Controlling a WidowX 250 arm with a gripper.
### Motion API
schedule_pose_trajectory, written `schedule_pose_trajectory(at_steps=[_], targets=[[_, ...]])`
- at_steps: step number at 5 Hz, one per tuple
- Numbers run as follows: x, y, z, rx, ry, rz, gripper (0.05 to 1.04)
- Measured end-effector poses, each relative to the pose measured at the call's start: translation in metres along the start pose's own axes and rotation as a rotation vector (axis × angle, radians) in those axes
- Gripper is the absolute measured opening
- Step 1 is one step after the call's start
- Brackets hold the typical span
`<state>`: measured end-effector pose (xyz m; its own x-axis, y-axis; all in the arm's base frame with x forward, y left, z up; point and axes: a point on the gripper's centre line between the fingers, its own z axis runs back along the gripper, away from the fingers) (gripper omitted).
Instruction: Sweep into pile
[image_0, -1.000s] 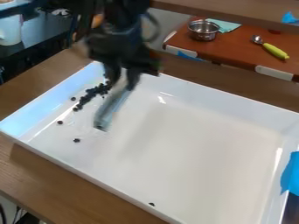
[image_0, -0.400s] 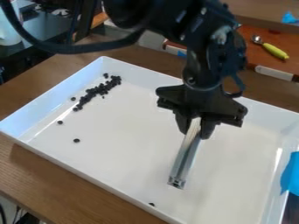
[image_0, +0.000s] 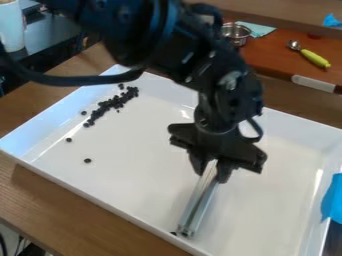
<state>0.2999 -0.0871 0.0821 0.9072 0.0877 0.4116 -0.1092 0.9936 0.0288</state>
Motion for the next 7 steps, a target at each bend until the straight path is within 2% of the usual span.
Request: schedule_pose_trajectory(at_steps=[2, 3, 4, 5, 7], targets=[[-0.006, 0.040, -0.003, 0.001, -0.006, 0.003, 0.322], [-0.004, 0.066, -0.003, 0.024, 0.021, -0.016, 0.322], [-0.001, 0.086, -0.004, 0.058, 0.020, -0.046, 0.322], [0.005, 0.099, -0.009, 0.092, -0.009, -0.078, 0.322], [0.017, 0.118, -0.016, 0.142, -0.102, -0.123, 0.322]])
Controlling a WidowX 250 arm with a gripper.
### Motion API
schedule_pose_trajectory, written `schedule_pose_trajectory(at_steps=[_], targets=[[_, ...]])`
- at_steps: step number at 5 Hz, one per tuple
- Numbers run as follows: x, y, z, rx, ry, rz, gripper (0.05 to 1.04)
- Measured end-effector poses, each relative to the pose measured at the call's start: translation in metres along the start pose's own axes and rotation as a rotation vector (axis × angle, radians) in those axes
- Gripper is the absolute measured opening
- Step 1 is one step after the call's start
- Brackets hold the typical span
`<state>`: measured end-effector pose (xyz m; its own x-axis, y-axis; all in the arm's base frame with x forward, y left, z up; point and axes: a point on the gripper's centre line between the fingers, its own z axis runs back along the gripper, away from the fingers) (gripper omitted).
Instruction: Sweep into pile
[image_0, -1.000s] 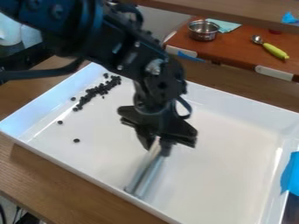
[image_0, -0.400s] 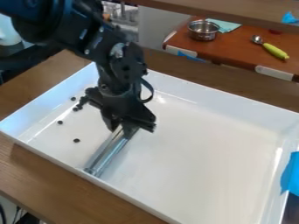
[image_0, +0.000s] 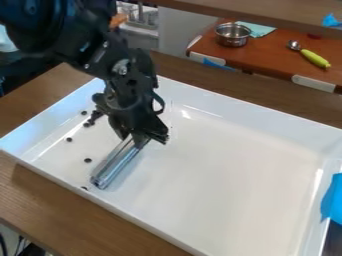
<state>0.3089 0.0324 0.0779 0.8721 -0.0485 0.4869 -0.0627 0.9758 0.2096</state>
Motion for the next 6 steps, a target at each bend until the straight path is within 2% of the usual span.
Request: schedule_pose_trajectory(at_steps=[1, 2, 4, 5, 6], targets=[[0.001, 0.010, -0.003, 0.019, -0.012, -0.007, 0.322], [-0.006, 0.031, -0.005, 0.047, 0.059, 0.004, 0.322], [-0.014, 0.084, -0.006, 0.129, 0.099, -0.050, 0.322], [-0.011, 0.080, -0.003, 0.120, 0.084, -0.031, 0.322], [-0.005, 0.048, 0.011, 0.046, 0.124, 0.039, 0.322]])
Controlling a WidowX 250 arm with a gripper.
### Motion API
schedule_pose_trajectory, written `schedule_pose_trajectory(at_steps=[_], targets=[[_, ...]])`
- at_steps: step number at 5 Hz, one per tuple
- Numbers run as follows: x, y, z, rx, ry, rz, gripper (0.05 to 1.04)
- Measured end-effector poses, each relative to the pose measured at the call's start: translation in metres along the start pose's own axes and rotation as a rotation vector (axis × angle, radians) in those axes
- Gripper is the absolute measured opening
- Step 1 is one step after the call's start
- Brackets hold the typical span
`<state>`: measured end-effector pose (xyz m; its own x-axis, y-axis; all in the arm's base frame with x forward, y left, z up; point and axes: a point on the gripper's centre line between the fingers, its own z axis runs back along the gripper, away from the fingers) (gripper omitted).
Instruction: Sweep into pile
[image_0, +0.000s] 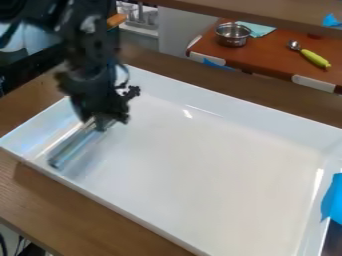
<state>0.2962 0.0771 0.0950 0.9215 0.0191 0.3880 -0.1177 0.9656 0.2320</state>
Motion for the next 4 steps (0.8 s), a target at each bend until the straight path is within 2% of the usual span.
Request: schedule_pose_trajectory(at_steps=[1, 2, 3, 4], targets=[[0.022, -0.037, 0.028, -0.073, 0.021, 0.072, 0.322], [0.033, -0.075, 0.052, -0.114, 0.028, 0.112, 0.322], [0.027, -0.125, 0.047, -0.117, 0.057, 0.104, 0.322], [0.025, -0.174, 0.043, -0.133, 0.046, 0.108, 0.322]])
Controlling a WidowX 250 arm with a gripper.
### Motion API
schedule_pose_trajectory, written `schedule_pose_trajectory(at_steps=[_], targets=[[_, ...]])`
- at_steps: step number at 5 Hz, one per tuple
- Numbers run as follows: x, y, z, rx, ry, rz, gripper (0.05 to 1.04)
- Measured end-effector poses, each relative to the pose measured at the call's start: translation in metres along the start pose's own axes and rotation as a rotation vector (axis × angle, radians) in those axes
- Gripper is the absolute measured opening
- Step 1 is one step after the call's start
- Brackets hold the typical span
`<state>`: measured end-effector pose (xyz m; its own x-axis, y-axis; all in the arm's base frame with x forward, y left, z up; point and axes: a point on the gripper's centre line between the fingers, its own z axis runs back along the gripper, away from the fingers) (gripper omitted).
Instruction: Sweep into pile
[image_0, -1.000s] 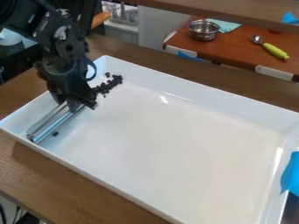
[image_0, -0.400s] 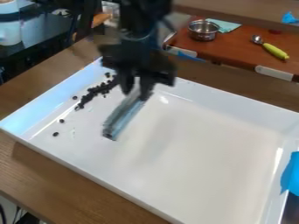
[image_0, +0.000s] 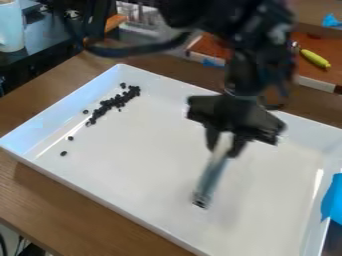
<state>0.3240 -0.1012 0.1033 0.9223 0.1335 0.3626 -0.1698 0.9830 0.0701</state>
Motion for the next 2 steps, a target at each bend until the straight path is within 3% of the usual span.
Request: schedule_pose_trajectory(at_steps=[1, 2], targets=[[-0.009, -0.047, -0.018, -0.036, -0.006, 0.009, 0.381], [-0.007, -0.078, -0.039, -0.030, -0.012, 0.070, 0.693]])
